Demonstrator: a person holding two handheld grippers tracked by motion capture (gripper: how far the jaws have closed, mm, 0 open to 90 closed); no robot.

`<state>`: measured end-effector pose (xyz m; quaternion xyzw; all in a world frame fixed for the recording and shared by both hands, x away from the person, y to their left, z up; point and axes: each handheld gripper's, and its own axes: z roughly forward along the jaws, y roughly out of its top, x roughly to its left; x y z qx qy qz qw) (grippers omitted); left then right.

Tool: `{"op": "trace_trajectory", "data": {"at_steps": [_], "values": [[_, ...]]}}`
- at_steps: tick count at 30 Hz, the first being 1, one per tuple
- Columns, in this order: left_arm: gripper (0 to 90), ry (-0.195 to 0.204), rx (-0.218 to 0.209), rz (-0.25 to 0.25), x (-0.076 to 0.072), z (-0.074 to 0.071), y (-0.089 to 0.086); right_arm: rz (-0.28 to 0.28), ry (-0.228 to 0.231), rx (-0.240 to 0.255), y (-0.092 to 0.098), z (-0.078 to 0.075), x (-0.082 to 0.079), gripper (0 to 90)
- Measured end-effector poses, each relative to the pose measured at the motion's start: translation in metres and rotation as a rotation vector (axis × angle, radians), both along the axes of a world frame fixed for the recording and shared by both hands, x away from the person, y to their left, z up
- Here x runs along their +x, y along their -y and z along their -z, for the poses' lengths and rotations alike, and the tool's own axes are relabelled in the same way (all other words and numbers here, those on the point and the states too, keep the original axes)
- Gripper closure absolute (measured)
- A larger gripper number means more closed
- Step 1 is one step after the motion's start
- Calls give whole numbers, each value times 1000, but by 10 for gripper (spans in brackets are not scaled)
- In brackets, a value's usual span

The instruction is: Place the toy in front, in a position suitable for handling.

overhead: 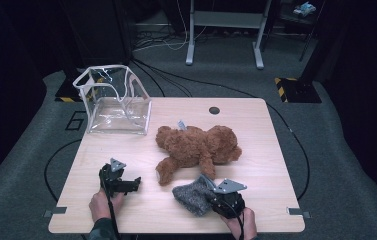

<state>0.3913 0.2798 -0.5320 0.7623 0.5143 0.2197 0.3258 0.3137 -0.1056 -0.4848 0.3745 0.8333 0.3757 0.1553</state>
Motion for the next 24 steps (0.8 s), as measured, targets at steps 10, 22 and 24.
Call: {"op": "trace_trajectory", "data": {"at_steps": [10, 22, 24], "values": [[0, 0, 0, 0, 0, 0, 0, 61, 53, -3, 27, -15, -6, 756], [0, 0, 0, 0, 0, 0, 0, 184, 87, -10, 70, -24, -6, 760], [0, 0, 1, 0, 0, 0, 0, 204, 92, -13, 78, -26, -5, 760]]}}
